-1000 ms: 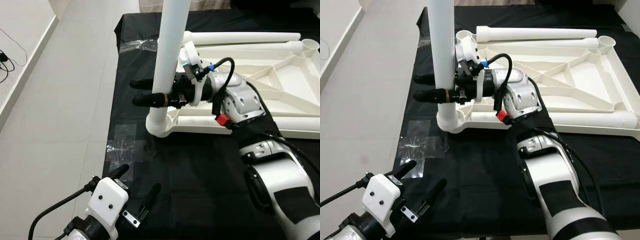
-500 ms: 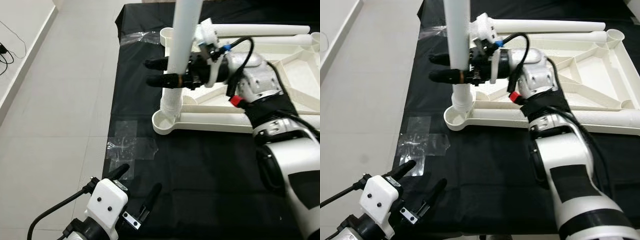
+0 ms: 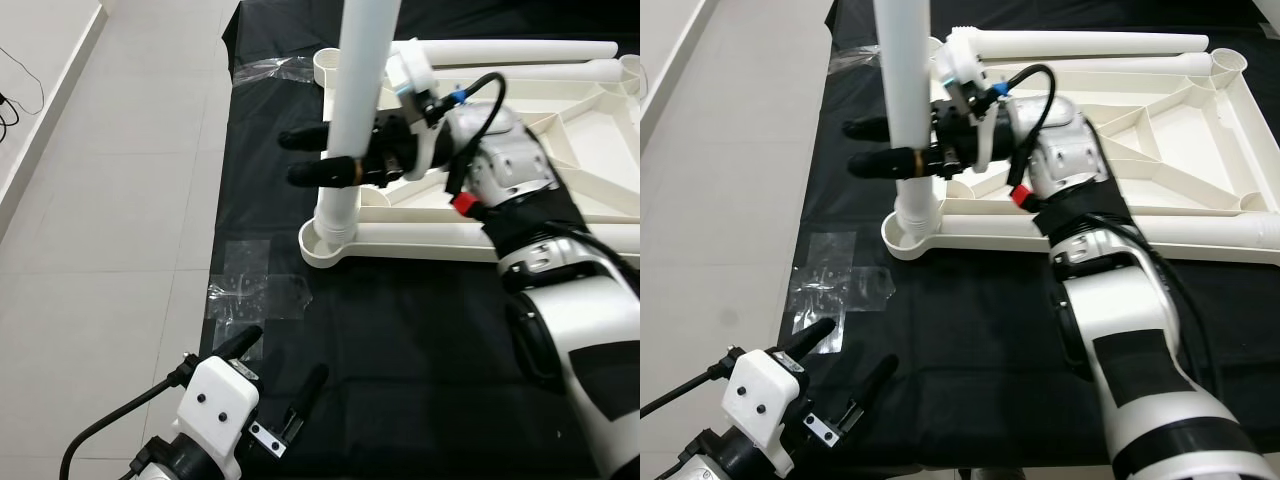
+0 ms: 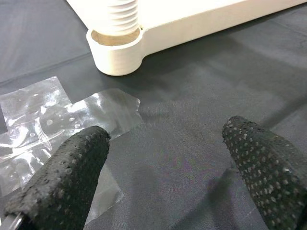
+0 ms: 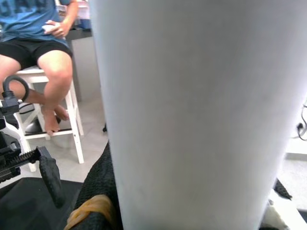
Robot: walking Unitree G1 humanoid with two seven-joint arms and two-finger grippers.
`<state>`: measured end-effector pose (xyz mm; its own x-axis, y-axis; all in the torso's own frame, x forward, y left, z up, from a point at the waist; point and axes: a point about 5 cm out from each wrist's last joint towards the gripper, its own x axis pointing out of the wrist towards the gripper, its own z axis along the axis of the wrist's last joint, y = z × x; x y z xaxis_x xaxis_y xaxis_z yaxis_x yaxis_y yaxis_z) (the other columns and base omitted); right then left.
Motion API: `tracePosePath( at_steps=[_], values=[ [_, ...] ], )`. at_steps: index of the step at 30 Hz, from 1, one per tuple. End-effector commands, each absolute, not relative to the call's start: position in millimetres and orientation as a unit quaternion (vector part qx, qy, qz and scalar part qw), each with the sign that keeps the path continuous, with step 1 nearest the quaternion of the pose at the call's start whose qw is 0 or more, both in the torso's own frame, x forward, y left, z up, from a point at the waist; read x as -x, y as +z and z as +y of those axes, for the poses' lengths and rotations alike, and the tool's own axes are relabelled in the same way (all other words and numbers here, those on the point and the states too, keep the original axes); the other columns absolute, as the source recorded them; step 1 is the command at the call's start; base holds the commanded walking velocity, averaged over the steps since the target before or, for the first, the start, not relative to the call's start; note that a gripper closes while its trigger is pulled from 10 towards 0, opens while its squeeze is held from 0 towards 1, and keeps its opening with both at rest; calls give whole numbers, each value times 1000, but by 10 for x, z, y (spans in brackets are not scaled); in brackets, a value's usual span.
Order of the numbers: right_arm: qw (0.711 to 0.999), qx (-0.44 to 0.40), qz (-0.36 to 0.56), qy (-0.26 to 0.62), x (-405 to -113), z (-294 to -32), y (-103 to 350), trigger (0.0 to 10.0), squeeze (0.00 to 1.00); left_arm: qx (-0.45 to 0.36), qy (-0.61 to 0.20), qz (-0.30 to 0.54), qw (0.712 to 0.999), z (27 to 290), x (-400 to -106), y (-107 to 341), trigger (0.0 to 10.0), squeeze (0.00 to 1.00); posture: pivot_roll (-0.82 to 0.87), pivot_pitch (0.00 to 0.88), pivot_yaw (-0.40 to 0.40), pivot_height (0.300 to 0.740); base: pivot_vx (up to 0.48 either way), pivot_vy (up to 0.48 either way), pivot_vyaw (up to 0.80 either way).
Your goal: Building children table
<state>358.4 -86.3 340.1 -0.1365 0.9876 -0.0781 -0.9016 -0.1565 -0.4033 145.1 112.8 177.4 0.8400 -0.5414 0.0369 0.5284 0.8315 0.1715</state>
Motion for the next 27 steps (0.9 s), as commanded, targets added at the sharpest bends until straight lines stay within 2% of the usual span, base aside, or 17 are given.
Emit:
tracePosePath(
  at_steps=[1, 7, 17, 27],
  values=[
    [617, 170, -100, 762, -3576, -819, 3220, 10000, 0, -75, -284, -26, 956, 1111, -1427, 1719, 10000, 0, 141, 379, -14, 740, 0, 0, 0],
    [608, 186, -89, 767, -3560, -762, 3197, 10000, 0, -75, -285, -30, 955, 1097, -1445, 1718, 10000, 0, 131, 355, -23, 740, 0, 0, 0],
    [600, 219, -57, 767, -3561, -766, 3131, 10000, 0, -73, -285, -34, 955, 1074, -1451, 1724, 10000, 0, 130, 363, -24, 740, 0, 0, 0],
    [594, 209, -41, 776, -3548, -743, 3120, 10000, 0, -73, -284, -34, 955, 1070, -1449, 1723, 10000, 0, 123, 366, -22, 740, 0, 0, 0]
  ],
)
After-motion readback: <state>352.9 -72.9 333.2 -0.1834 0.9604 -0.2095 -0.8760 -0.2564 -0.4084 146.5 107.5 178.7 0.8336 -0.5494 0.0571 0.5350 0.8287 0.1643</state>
